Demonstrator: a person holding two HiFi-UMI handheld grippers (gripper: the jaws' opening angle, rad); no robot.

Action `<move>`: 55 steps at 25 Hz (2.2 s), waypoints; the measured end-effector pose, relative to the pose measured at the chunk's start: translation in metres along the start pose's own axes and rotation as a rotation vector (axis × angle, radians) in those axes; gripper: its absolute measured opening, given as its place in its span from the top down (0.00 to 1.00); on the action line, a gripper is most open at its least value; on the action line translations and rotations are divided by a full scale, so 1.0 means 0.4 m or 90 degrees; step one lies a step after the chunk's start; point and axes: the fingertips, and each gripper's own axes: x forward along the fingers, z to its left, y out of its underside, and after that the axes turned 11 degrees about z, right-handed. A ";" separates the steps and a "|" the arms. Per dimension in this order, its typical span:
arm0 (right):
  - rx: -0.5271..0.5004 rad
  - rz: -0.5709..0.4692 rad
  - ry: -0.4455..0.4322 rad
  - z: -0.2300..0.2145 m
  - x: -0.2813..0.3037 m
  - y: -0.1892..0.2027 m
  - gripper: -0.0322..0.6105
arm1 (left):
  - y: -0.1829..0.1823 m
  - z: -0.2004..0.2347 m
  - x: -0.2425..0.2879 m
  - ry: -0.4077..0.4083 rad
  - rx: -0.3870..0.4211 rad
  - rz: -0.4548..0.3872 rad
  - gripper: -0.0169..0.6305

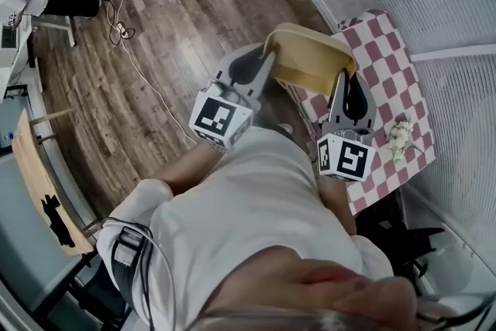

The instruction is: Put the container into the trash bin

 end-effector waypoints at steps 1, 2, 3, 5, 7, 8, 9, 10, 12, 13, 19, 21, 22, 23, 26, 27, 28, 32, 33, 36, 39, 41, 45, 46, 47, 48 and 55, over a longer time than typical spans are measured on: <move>-0.004 0.000 -0.012 0.028 0.019 0.001 0.86 | 0.009 0.028 -0.016 -0.011 -0.005 -0.003 0.88; -0.005 0.000 -0.020 0.055 0.037 0.001 0.86 | 0.018 0.055 -0.030 -0.020 -0.008 -0.007 0.88; -0.006 -0.001 -0.025 0.084 0.055 -0.001 0.86 | 0.025 0.084 -0.045 -0.027 -0.011 -0.009 0.88; -0.009 -0.007 -0.036 0.147 0.089 -0.014 0.86 | 0.034 0.145 -0.080 -0.038 -0.017 -0.009 0.88; -0.020 -0.006 -0.049 0.210 0.119 -0.021 0.86 | 0.035 0.205 -0.116 -0.046 -0.022 -0.010 0.88; -0.024 -0.004 -0.054 0.240 0.134 -0.024 0.86 | 0.035 0.234 -0.132 -0.050 -0.022 -0.014 0.88; -0.026 -0.003 -0.059 0.267 0.148 -0.026 0.86 | 0.035 0.260 -0.146 -0.054 -0.021 -0.019 0.88; -0.025 -0.001 -0.063 0.292 0.161 -0.028 0.86 | 0.038 0.285 -0.159 -0.057 -0.022 -0.021 0.88; -0.024 0.002 -0.069 0.337 0.184 -0.029 0.86 | 0.050 0.330 -0.183 -0.064 -0.028 -0.019 0.88; -0.025 0.003 -0.072 0.358 0.194 -0.030 0.86 | 0.056 0.350 -0.195 -0.067 -0.031 -0.017 0.88; -0.029 0.010 -0.091 0.447 0.235 -0.042 0.86 | 0.069 0.431 -0.248 -0.085 -0.039 -0.013 0.88; -0.032 0.011 -0.098 0.448 0.239 -0.043 0.86 | 0.076 0.433 -0.246 -0.083 -0.043 -0.010 0.88; -0.036 0.010 -0.103 0.448 0.239 -0.042 0.86 | 0.078 0.432 -0.245 -0.083 -0.044 -0.010 0.88; -0.040 0.008 -0.106 0.448 0.238 -0.042 0.86 | 0.078 0.432 -0.246 -0.084 -0.046 -0.011 0.88; -0.046 0.010 -0.109 0.447 0.240 -0.047 0.86 | 0.067 0.432 -0.249 -0.087 -0.050 -0.013 0.88; -0.046 0.011 -0.110 0.444 0.241 -0.048 0.86 | 0.065 0.429 -0.249 -0.089 -0.051 -0.013 0.88; -0.045 0.014 -0.110 0.440 0.241 -0.046 0.86 | 0.068 0.424 -0.247 -0.090 -0.052 -0.010 0.88; -0.040 0.041 -0.119 0.418 0.239 -0.008 0.86 | 0.101 0.402 -0.227 -0.092 -0.069 0.012 0.88; -0.038 0.050 -0.123 0.417 0.239 0.006 0.86 | 0.116 0.398 -0.224 -0.093 -0.074 0.021 0.88; -0.027 0.081 -0.137 0.410 0.243 0.062 0.86 | 0.174 0.387 -0.211 -0.095 -0.095 0.051 0.88; -0.020 0.117 -0.147 0.402 0.255 0.123 0.86 | 0.235 0.381 -0.190 -0.095 -0.120 0.083 0.88; -0.016 0.140 -0.150 0.410 0.271 0.142 0.86 | 0.253 0.395 -0.185 -0.093 -0.136 0.099 0.88; -0.005 0.171 -0.157 0.431 0.285 0.150 0.86 | 0.271 0.421 -0.187 -0.080 -0.162 0.115 0.88; -0.005 0.172 -0.157 0.433 0.288 0.163 0.86 | 0.284 0.424 -0.184 -0.079 -0.159 0.118 0.88; -0.005 0.173 -0.155 0.436 0.293 0.181 0.86 | 0.300 0.429 -0.179 -0.079 -0.155 0.121 0.88; -0.002 0.175 -0.154 0.438 0.300 0.203 0.86 | 0.319 0.434 -0.172 -0.078 -0.152 0.122 0.88; 0.035 0.225 -0.148 0.377 0.399 0.442 0.86 | 0.523 0.447 -0.035 -0.086 -0.164 0.141 0.88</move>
